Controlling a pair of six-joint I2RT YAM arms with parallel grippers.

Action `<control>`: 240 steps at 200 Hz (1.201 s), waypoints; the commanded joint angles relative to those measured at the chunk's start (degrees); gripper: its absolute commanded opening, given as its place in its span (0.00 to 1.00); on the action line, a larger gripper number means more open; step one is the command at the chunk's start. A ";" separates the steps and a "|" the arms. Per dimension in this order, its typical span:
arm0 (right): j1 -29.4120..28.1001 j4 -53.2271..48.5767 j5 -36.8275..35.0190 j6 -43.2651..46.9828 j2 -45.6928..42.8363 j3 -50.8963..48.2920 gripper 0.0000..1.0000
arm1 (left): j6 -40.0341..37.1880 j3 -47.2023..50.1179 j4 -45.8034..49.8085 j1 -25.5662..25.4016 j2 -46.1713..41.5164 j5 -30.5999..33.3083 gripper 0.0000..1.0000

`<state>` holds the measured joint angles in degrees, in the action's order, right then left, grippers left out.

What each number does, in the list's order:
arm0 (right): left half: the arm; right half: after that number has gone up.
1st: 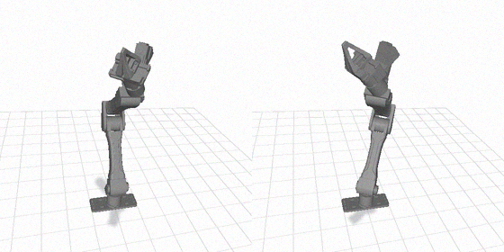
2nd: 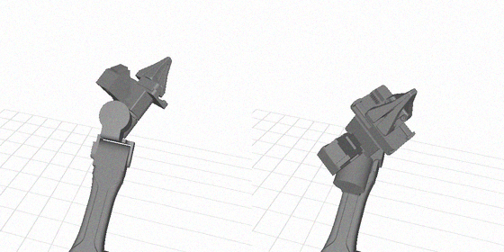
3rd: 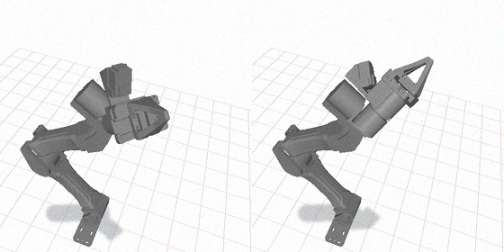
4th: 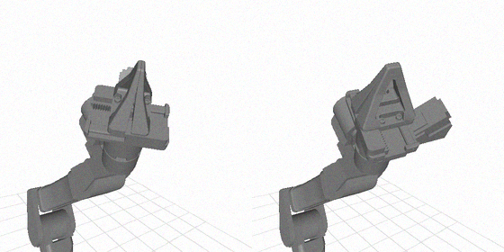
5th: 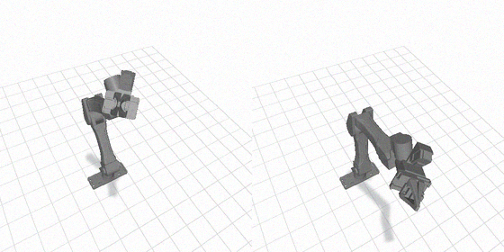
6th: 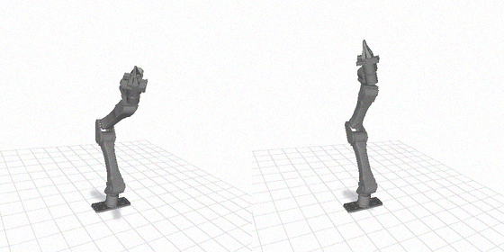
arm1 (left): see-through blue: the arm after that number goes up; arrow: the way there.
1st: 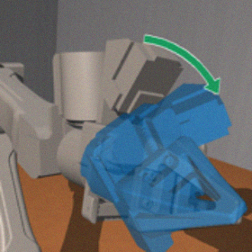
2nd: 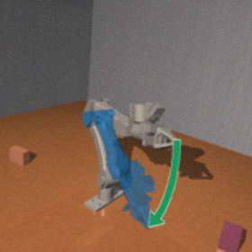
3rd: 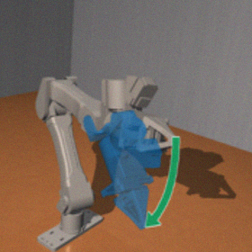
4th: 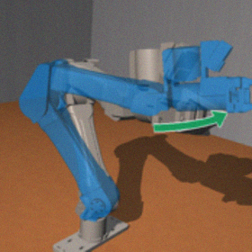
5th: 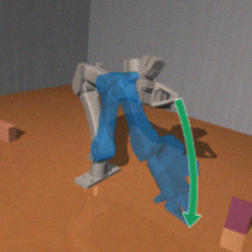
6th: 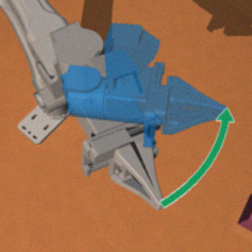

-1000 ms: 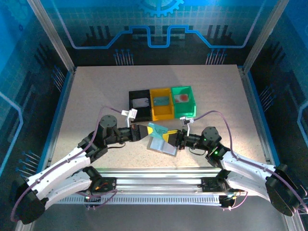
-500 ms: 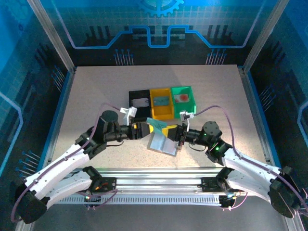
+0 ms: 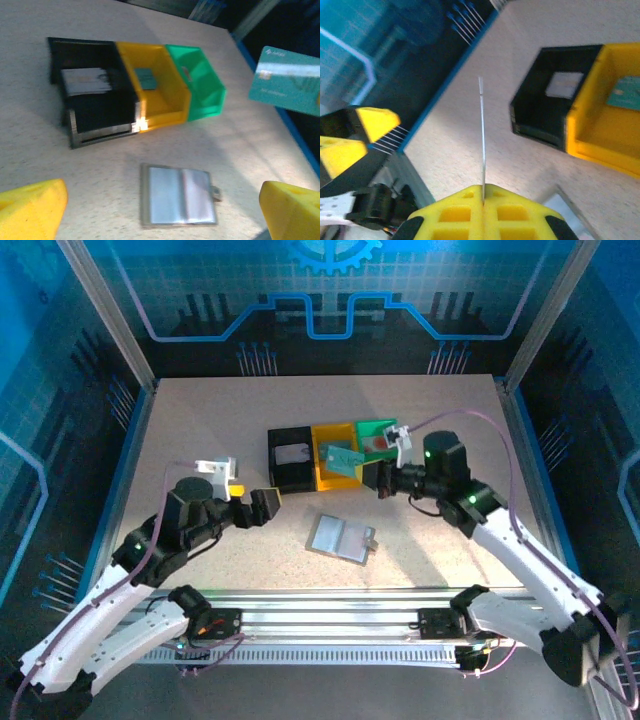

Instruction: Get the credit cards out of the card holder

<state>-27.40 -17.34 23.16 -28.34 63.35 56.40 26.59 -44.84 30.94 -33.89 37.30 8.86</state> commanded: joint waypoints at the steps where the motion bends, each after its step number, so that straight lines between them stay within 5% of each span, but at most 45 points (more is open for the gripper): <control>1: 1.41 -15.24 -3.03 5.59 5.81 5.91 0.00 | -3.36 -0.20 3.38 0.42 -0.61 8.36 0.99; 61: 1.71 -19.61 -7.39 6.95 22.86 19.79 0.00 | -8.20 -2.87 12.88 0.46 0.05 14.86 0.99; 126: 2.35 -23.93 -7.16 8.03 42.04 34.92 0.00 | -8.38 4.82 7.92 0.49 -11.33 18.75 0.99; 240: 5.10 -25.15 -3.85 7.33 58.41 48.07 0.00 | -11.30 5.16 7.37 0.58 -9.61 19.86 0.99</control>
<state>-23.09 -40.25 16.84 -20.93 118.91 100.31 16.93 -40.34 39.99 -33.82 28.08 26.94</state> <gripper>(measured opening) 0.039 0.992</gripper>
